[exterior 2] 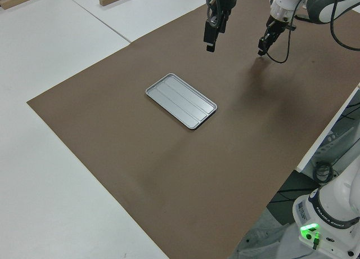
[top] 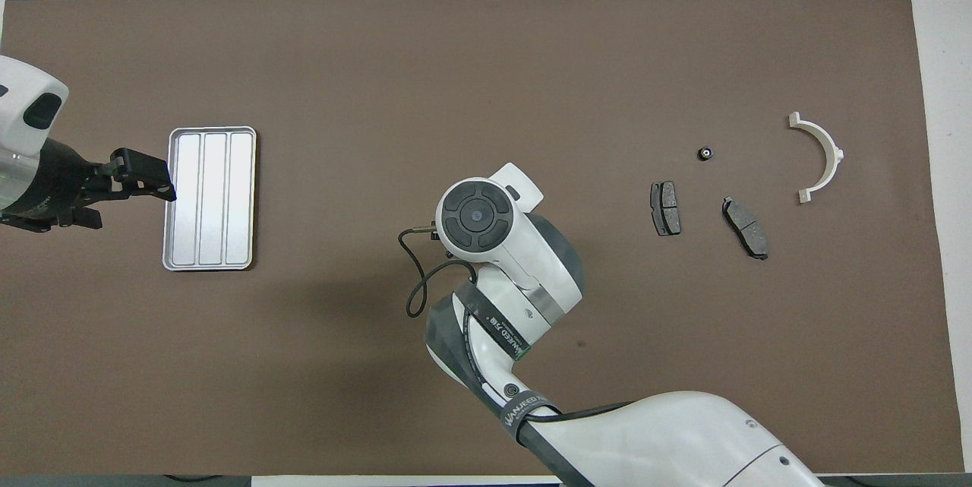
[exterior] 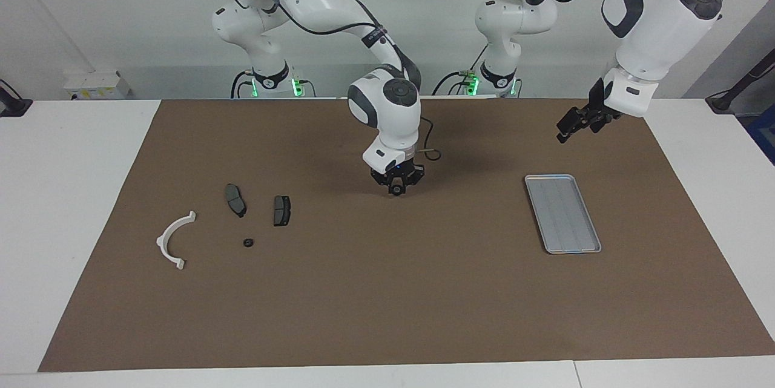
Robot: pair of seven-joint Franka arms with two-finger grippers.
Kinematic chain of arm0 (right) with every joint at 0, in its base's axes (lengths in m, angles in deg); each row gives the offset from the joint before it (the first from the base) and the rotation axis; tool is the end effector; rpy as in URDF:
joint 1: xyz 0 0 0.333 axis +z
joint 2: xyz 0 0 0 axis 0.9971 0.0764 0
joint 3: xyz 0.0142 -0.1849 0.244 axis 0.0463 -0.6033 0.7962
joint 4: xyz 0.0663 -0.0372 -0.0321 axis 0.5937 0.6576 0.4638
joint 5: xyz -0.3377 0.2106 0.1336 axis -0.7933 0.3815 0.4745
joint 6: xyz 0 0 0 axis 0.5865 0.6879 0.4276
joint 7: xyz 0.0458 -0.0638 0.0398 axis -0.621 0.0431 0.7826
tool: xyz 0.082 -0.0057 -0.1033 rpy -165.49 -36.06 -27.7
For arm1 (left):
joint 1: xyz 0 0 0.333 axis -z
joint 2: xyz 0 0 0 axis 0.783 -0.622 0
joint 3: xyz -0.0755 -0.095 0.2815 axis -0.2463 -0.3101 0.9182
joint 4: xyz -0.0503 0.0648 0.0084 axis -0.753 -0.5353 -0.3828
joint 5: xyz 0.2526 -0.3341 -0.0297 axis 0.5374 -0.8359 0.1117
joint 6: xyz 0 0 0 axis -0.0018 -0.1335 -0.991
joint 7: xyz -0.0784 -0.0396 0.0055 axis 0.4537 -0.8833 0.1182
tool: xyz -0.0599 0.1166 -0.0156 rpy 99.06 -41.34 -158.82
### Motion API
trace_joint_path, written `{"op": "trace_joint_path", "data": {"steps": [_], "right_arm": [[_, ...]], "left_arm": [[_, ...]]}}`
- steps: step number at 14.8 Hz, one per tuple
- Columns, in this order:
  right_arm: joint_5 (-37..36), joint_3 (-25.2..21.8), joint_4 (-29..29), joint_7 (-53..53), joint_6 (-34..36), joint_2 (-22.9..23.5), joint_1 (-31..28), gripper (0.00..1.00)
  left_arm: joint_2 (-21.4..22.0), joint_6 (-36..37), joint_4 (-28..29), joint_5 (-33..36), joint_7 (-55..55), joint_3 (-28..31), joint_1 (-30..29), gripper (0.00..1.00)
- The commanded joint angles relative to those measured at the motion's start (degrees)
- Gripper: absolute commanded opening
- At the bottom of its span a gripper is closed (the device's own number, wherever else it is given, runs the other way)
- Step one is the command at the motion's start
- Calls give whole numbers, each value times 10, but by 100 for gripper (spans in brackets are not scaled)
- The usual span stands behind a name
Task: Pick bearing gear from pile to tray
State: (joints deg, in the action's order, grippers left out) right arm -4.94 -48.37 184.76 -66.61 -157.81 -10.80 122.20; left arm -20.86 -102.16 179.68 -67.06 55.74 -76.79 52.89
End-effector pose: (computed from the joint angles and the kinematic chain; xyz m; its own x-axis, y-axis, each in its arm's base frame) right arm 0.5353 0.4184 0.2562 0.9981 -0.0486 0.0371 -0.0483 -0.9988 -0.0098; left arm 0.5669 -0.0384 0.5119 0.9620 0.2598 -0.0841 0.2640 -0.9636 0.0428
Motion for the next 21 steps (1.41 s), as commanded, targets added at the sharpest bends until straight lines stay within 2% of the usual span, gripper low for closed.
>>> {"op": "trace_joint_path", "data": {"steps": [1, 3, 4, 9, 10, 12, 14, 15, 18, 21], "right_arm": [[10, -1, 14, -3, -14, -6, 0, 0], [10, -1, 17, -3, -14, -6, -2, 0], [11, -1, 20, -4, -14, -6, -3, 14], [10, -1, 23, -4, -14, -6, -5, 25], [11, -2, 23, -4, -14, -6, -5, 30], [11, -1, 23, -4, -15, -6, -6, 55], [11, -1, 22, -4, -14, -6, -6, 74], [10, -1, 21, -4, -13, -6, -6, 88], [10, -2, 14, 4, -2, -16, -33, 90], [9, -3, 3, 61, 13, -40, -86, 90]], "left_arm": [[10, -3, 4, -2, -5, -1, -1, 100], [10, -6, 4, -2, -4, -1, -1, 100], [10, -4, 4, -2, -7, 0, -2, 100], [10, -3, 4, -2, -5, -2, -1, 100], [10, -3, 5, -2, -2, -2, 0, 100], [10, -7, 5, -2, -2, -3, 4, 100], [10, -16, 6, -3, 2, -2, 8, 100], [10, -16, 7, -3, 3, -2, 7, 100], [10, -15, 9, -2, 4, -2, 9, 100], [-4, -16, 7, -2, 30, -3, 43, 100]]}}
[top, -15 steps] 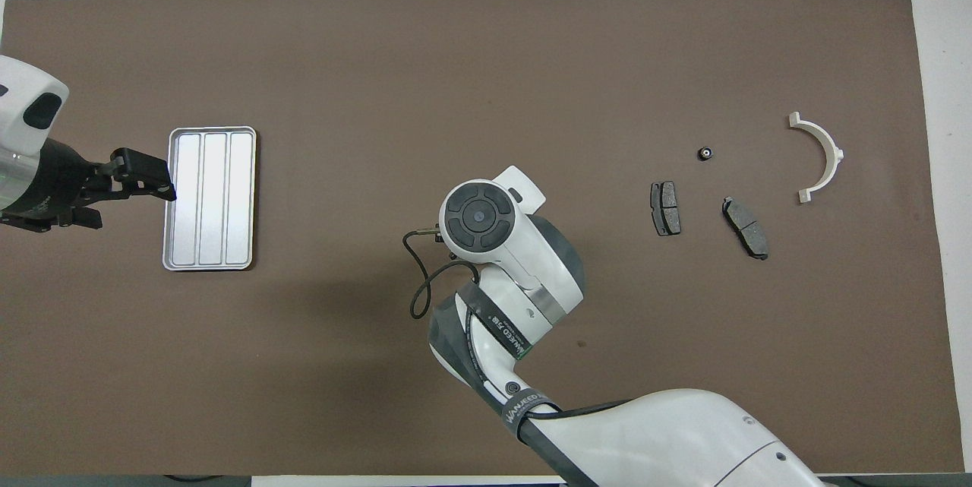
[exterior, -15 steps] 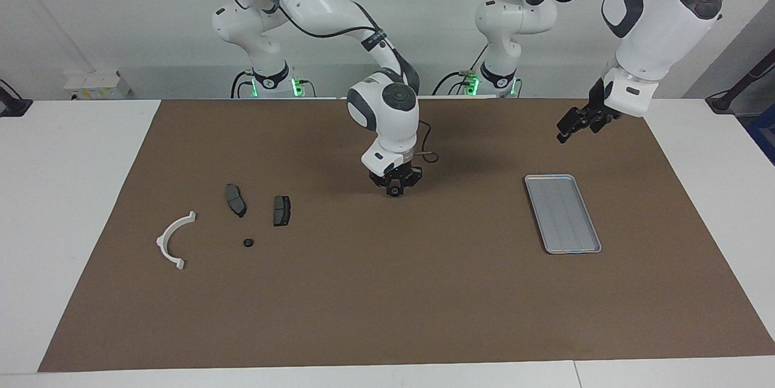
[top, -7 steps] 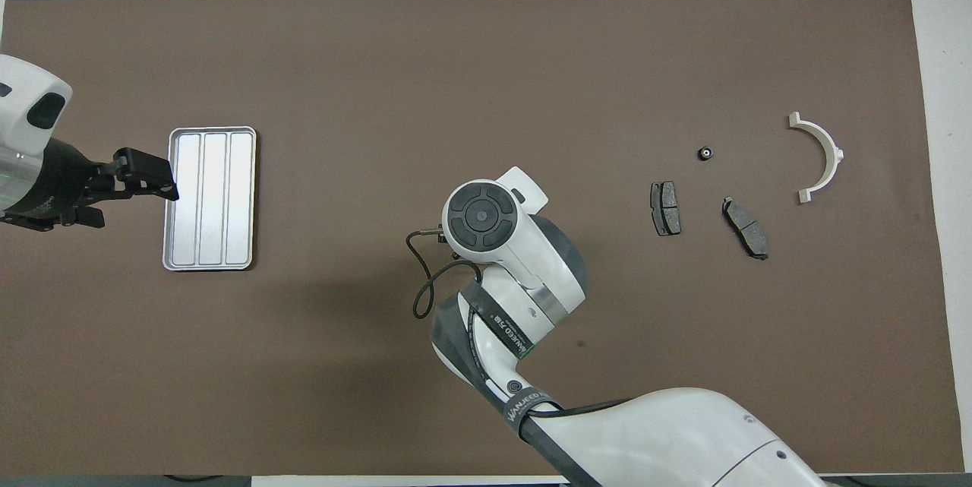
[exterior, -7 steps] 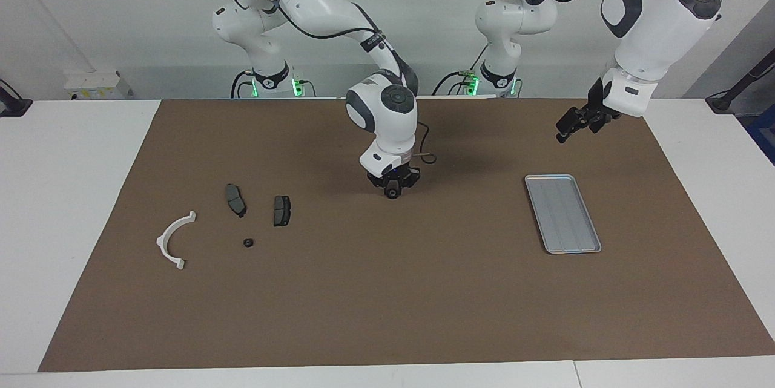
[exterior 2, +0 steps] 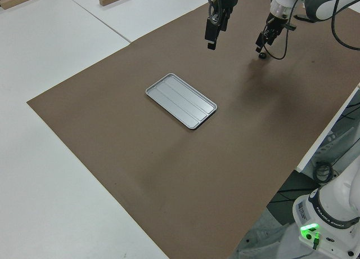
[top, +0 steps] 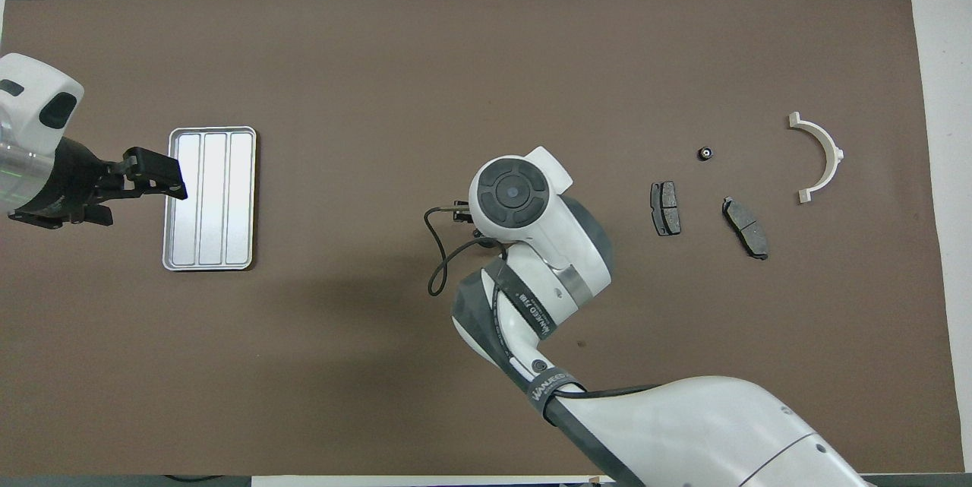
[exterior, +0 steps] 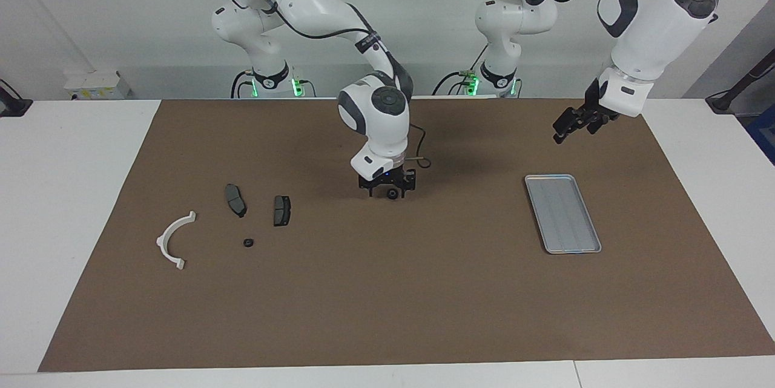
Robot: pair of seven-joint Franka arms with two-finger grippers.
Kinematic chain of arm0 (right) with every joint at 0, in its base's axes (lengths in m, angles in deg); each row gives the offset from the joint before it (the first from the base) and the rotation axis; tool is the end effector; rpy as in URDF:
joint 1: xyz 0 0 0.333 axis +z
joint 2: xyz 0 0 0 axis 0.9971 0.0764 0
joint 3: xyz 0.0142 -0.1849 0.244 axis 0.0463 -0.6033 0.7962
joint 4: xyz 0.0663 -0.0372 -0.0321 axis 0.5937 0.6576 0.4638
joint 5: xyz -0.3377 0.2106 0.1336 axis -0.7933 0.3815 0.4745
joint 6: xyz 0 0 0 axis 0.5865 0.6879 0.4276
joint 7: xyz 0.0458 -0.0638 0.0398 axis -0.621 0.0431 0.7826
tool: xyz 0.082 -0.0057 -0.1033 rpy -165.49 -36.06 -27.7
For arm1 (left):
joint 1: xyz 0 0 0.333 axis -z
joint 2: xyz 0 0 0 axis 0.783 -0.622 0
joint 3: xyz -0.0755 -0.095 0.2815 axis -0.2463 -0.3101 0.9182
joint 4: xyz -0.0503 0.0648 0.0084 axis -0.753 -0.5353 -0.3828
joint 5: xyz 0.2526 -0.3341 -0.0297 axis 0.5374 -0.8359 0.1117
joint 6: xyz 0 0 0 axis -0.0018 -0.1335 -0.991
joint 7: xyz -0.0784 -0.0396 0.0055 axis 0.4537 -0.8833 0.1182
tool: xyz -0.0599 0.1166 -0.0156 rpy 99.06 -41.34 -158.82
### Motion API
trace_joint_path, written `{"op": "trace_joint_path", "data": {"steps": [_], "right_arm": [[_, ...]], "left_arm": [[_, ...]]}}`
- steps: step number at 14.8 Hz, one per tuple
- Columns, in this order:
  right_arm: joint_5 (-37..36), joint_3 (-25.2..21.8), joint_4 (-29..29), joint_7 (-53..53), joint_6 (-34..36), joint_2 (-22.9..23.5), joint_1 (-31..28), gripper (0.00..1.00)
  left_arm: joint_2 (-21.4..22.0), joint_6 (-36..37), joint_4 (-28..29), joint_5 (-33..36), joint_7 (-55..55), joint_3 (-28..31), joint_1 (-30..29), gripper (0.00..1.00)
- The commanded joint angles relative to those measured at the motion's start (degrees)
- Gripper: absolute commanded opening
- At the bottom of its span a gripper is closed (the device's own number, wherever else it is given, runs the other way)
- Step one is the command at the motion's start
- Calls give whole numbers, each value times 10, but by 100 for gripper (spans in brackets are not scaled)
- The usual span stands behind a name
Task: Pick bearing gear from pile to tray
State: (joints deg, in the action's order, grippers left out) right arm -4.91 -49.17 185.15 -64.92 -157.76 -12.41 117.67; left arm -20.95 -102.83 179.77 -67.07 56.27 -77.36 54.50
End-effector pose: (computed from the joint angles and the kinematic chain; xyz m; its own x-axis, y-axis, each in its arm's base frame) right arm 0.5713 0.3672 0.2719 0.9922 -0.1111 0.0569 -0.1103 -0.9938 -0.0167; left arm 0.5667 -0.0601 0.5111 0.9695 0.2328 -0.0764 0.2365 -0.9706 0.0444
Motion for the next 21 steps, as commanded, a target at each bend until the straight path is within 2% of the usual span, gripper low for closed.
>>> {"op": "trace_joint_path", "data": {"steps": [1, 5, 6, 8, 10, 13, 15, 19, 21], "right_arm": [[8, 4, -1, 76, 9, -30, -65, 90], [9, 4, -20, 250, 9, -28, -178, 90], [9, 4, -21, 283, 8, -26, -197, 90], [9, 4, -18, 346, 6, -24, -236, 90], [9, 4, -13, 386, 4, -22, -261, 89], [9, 4, 3, 407, -3, -19, -273, 88], [9, 4, 8, 423, -13, -15, -284, 88], [9, 4, 9, 431, -15, -5, -289, 86], [9, 4, 8, 444, -15, -1, -297, 85]], "left_arm": [[-9, -12, 5, -2, 46, 3, 43, 100], [-54, -49, -12, 5, 137, 3, 126, 100], [-64, -73, -10, 2, 143, 2, 135, 100], [-101, -131, -7, 3, 238, 2, 187, 100], [-126, -144, -24, 0, 256, 2, 213, 100], [-233, -136, -114, 3, 334, 4, 260, 100], [-277, -154, -133, 3, 371, 4, 293, 100], [-287, -216, -105, 1, 383, 1, 310, 100], [-290, -256, -67, 0, 381, 1, 323, 100]]}}
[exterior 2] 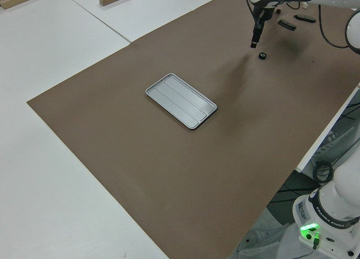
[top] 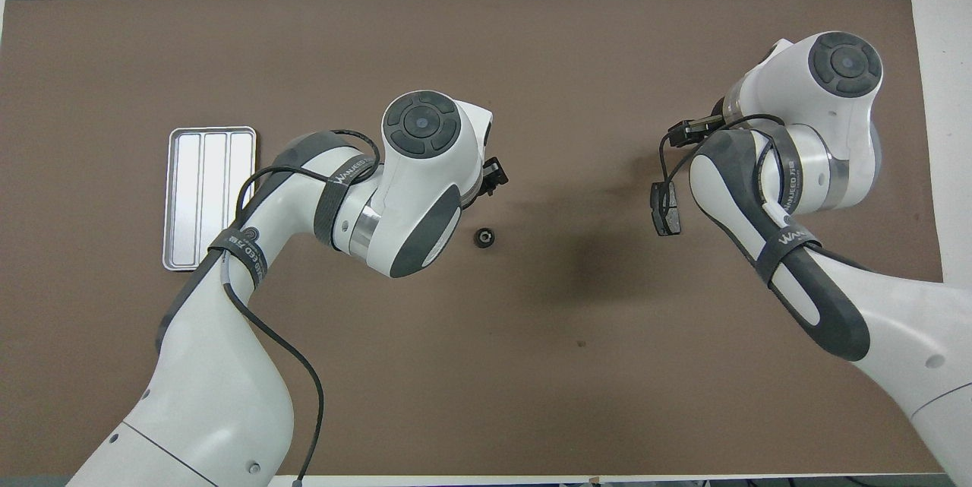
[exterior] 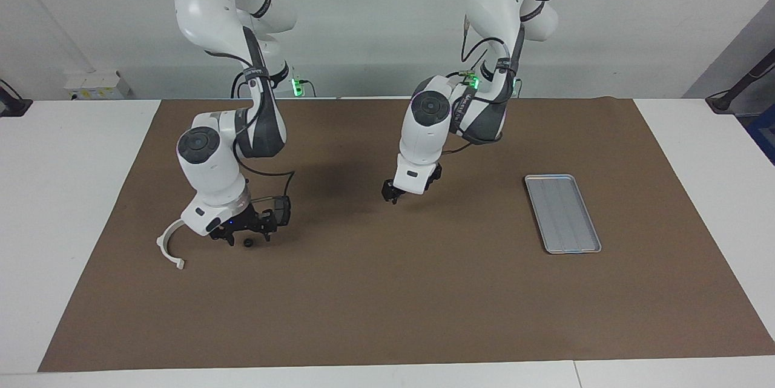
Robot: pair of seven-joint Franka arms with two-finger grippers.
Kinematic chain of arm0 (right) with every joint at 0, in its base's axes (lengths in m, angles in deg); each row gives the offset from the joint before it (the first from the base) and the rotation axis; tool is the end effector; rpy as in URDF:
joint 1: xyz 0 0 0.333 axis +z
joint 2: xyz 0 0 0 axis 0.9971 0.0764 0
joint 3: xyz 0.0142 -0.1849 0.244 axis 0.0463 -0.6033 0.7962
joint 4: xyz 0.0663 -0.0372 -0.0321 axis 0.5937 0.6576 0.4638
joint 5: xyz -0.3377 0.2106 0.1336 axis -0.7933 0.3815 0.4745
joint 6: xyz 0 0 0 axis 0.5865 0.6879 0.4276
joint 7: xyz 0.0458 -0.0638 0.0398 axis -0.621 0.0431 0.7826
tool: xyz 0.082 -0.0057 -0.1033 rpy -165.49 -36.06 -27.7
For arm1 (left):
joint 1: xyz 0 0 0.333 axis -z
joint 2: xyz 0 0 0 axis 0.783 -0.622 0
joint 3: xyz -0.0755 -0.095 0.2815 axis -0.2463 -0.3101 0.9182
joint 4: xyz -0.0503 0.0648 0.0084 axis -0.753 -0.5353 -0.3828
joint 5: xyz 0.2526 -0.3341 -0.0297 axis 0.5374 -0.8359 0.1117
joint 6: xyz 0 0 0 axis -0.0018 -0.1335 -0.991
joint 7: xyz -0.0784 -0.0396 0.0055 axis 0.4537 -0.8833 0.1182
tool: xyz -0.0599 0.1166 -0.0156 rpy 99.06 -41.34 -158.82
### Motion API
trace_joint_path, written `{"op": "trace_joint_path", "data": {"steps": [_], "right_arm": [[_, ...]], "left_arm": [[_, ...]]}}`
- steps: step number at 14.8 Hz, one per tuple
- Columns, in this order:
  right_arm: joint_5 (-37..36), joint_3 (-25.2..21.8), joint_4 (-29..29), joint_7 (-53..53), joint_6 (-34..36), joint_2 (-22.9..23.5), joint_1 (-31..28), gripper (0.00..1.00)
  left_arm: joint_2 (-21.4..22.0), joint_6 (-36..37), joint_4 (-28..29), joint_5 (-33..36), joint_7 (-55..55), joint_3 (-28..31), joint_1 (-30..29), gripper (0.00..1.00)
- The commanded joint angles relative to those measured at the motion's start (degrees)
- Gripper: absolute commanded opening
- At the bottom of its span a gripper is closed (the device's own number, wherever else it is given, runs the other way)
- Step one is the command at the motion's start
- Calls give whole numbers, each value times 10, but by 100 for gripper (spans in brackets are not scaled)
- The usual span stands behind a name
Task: Pick bearing gear from pile to tray
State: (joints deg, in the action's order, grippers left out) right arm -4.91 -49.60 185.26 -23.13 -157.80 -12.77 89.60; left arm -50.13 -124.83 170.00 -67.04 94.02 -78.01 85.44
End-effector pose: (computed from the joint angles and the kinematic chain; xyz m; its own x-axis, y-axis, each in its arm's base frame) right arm 0.6771 0.0503 0.2753 0.9908 0.1220 0.0585 0.1205 -0.9923 0.0289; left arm 0.5562 -0.4182 0.3021 0.9290 0.3623 -0.0758 0.3655 -0.9302 0.0337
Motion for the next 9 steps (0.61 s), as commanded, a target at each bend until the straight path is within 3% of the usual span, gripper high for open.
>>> {"op": "trace_joint_path", "data": {"steps": [1, 9], "right_arm": [[9, 8, 8, 29, -15, 3, -17, 85], [9, 8, 38, 33, -63, 7, -20, 84]], "left_arm": [[3, -44, 48, 0, 4, 7, 22, 100], [18, -97, 114, -4, 7, 7, 57, 100]]}}
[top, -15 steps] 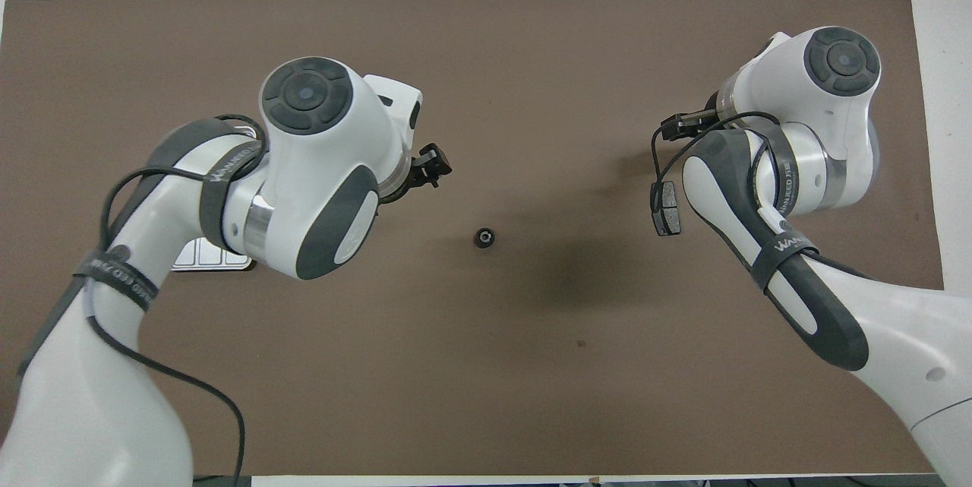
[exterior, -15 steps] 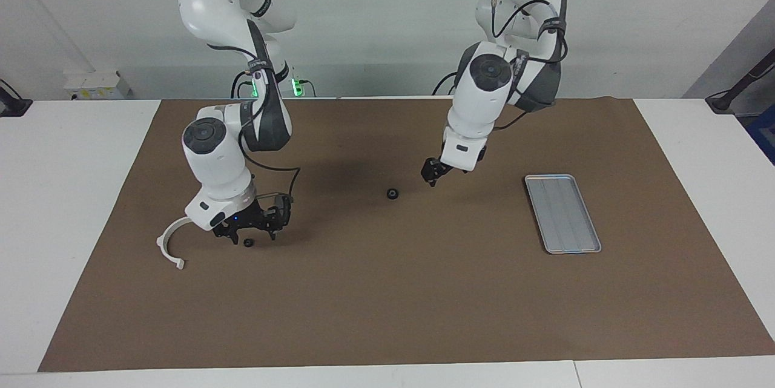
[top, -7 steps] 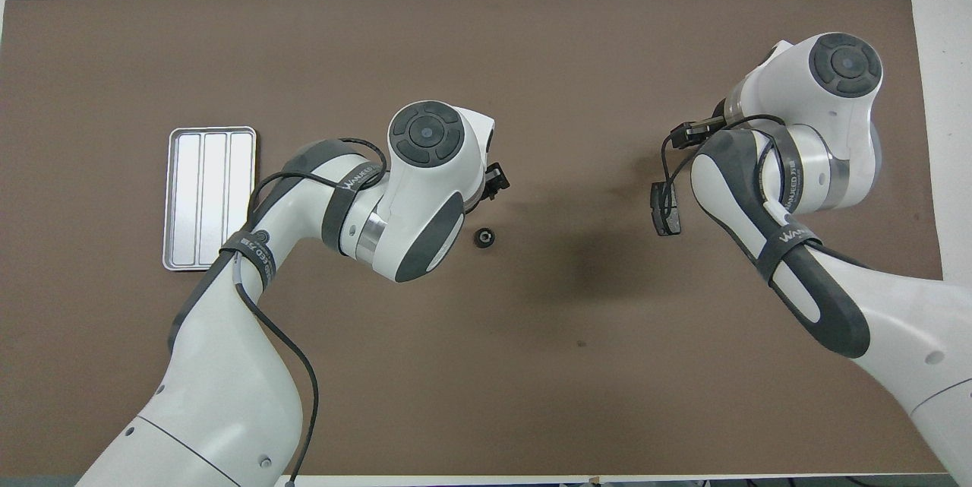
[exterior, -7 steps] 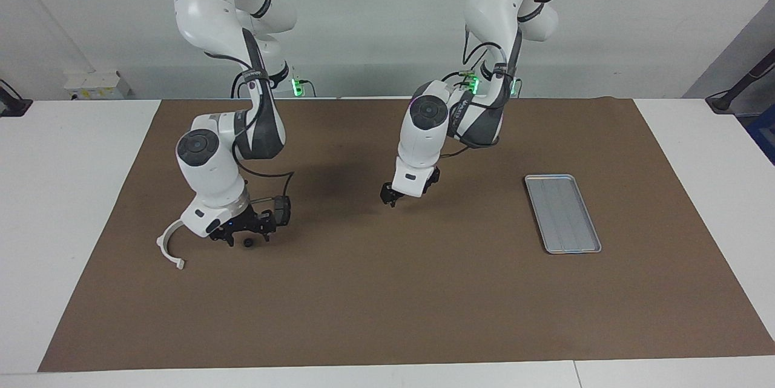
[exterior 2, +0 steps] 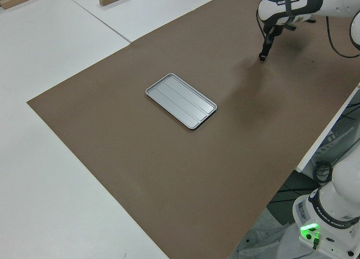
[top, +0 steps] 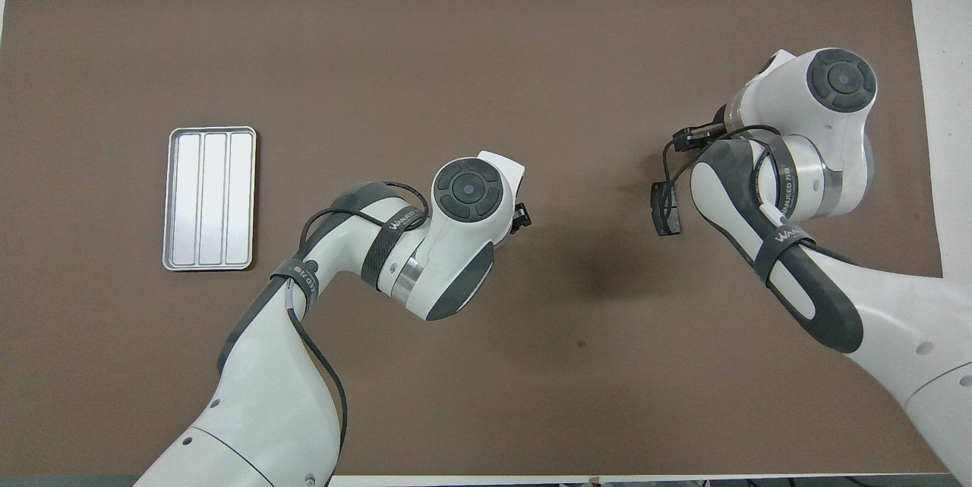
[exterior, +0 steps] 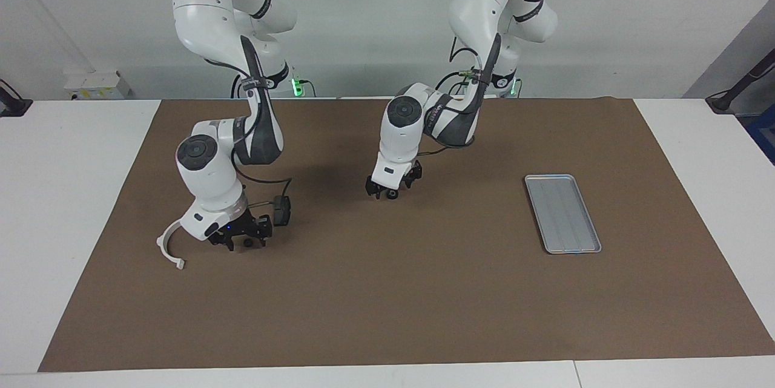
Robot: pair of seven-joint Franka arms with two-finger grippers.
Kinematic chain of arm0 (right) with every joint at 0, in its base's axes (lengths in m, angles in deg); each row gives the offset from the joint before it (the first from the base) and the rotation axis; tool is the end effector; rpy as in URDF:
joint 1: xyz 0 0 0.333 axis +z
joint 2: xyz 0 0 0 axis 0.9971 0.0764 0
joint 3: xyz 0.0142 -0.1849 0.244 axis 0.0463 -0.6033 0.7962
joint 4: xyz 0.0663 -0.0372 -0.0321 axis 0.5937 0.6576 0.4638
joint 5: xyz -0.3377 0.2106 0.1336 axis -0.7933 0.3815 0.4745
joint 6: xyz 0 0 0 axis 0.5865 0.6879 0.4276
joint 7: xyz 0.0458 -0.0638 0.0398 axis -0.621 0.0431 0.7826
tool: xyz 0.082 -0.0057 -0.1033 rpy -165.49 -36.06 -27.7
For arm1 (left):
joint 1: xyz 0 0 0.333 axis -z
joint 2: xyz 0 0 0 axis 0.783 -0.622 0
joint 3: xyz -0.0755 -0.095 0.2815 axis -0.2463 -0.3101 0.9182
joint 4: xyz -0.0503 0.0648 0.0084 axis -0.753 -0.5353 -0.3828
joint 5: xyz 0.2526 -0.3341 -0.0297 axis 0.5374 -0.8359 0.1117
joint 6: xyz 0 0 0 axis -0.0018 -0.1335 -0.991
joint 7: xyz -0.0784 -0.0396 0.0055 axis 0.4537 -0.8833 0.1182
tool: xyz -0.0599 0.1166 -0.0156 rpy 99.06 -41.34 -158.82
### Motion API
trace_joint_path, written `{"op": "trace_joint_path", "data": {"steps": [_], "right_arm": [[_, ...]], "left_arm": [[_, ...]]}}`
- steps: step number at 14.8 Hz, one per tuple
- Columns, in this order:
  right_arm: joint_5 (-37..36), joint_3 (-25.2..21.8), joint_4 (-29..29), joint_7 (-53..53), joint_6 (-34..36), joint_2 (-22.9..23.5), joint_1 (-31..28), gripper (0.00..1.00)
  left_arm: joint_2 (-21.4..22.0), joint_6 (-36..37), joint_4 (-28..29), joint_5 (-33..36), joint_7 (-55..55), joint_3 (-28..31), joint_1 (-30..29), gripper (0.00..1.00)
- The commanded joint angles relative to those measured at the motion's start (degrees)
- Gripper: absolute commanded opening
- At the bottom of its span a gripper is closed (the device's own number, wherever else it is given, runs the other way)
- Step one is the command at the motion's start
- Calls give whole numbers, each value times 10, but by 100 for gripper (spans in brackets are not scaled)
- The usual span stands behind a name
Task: Pick bearing gear from pile to tray
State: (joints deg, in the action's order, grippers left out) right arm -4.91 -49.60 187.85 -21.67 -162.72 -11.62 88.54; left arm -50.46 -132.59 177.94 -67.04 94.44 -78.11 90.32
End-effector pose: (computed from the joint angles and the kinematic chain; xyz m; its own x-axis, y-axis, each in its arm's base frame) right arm 0.6731 0.0381 0.2487 0.9883 0.1312 0.0783 0.1292 -0.9912 0.0297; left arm 0.5005 -0.4493 0.2443 0.9522 0.2954 -0.0774 0.2979 -0.9543 0.0230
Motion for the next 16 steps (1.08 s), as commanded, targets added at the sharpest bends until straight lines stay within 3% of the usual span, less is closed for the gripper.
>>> {"op": "trace_joint_path", "data": {"steps": [1, 3, 5, 7, 8, 11, 14, 16], "right_arm": [[9, 8, 14, 18, -14, -3, -10, 84], [9, 8, 18, 18, -19, -1, -10, 83], [9, 8, 25, 18, -27, -1, -10, 69], [9, 8, 26, 18, -27, -1, -10, 51], [9, 8, 26, 17, -27, -1, -10, 37], [9, 8, 27, 15, -27, -1, -10, 1], [9, 8, 24, 15, -26, 0, -11, 0], [8, 8, 8, 15, -11, -4, -10, 0]], "left_arm": [[23, -20, 37, -4, 4, 8, 9, 100], [23, -32, 37, -7, 4, 9, 8, 100], [23, -44, 43, -7, 21, 9, 9, 100], [23, -50, 44, -7, 28, 8, 9, 100], [23, -53, 44, -7, 28, 8, 9, 99], [23, -51, 44, -7, 28, 9, 9, 89], [23, -45, 44, -7, 28, 9, 9, 76], [23, -44, 44, -7, 28, 9, 9, 58]]}}
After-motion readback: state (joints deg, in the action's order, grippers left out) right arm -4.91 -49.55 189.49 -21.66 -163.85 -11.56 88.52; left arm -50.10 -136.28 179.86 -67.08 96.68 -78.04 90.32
